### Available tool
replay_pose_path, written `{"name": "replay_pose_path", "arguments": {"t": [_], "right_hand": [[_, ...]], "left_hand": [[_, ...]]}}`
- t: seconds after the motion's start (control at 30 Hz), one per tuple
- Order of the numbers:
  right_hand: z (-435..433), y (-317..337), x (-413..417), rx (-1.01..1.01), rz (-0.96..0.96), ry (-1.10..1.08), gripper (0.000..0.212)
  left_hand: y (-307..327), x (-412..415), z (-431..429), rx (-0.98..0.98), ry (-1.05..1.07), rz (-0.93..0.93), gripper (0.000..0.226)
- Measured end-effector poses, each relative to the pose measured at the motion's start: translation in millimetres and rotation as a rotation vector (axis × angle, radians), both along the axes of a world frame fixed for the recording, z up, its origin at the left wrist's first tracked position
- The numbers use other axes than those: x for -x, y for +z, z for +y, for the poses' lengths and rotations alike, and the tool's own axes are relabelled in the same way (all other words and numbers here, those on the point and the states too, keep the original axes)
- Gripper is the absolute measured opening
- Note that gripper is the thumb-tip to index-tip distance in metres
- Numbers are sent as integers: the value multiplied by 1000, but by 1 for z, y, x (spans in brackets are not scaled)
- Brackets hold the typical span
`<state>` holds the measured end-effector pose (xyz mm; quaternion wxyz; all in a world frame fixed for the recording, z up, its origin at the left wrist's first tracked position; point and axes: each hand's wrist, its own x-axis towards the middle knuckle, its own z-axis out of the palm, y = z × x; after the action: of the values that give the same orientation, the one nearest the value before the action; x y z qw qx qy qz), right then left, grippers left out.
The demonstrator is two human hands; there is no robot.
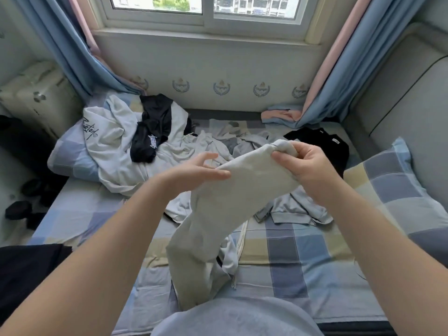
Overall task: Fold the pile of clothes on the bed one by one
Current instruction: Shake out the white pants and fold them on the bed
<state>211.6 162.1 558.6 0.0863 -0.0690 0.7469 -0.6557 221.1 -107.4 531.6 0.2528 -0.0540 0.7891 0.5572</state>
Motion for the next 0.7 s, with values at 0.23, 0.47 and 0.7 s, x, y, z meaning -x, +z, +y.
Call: {"name": "replay_pose_path", "arguments": {"t": [0.23,0.47,0.7], "right_hand": [[-8,23,7,11,167,-47,4],[0,-44,-14,338,-272,130,86],[-22,-117,-50,-168,-428,267,28]], "left_hand": [[-24,-14,98,-140,-214,290,14],[7,1,90,-383,277,293,7],[47,26,71,-406,477,341,7]]}}
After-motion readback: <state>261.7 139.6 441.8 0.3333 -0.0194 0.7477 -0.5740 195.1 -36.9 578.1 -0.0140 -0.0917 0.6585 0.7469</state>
